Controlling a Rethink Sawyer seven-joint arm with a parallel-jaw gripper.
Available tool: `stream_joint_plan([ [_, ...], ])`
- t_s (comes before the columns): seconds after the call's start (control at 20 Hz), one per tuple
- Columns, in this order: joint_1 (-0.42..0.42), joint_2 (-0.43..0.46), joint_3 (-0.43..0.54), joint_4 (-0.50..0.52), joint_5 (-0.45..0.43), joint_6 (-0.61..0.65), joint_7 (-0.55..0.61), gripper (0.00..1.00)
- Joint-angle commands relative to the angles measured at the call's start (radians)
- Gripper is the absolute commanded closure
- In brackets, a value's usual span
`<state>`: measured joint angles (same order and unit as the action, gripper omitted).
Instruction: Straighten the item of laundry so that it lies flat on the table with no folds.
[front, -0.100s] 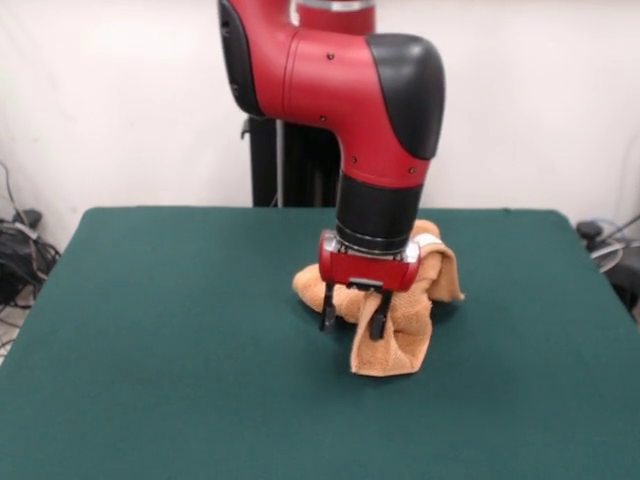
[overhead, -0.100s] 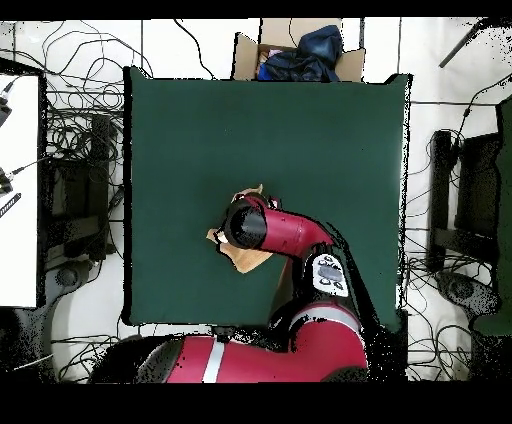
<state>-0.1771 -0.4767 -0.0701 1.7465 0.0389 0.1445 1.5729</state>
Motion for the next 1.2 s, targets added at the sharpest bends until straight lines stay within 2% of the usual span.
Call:
stream_joint_plan([
  [0.05, -0.007, 0.033, 0.086, 0.044, 0.073, -0.035, 0.258, 0.0],
  [0.35, -0.008, 0.032, 0.087, 0.046, 0.077, -0.037, 0.247, 0.0],
  [0.4, -0.008, 0.032, 0.087, 0.047, 0.078, -0.037, 0.247, 1.0],
  [1.05, -0.001, 0.025, 0.079, 0.037, 0.062, -0.041, 0.229, 1.0],
  [1.15, 0.031, -0.004, 0.034, 0.012, 0.036, -0.04, 0.202, 1.0],
  [1.2, 0.052, -0.015, 0.001, -0.001, 0.03, 0.003, 0.185, 1.0],
])
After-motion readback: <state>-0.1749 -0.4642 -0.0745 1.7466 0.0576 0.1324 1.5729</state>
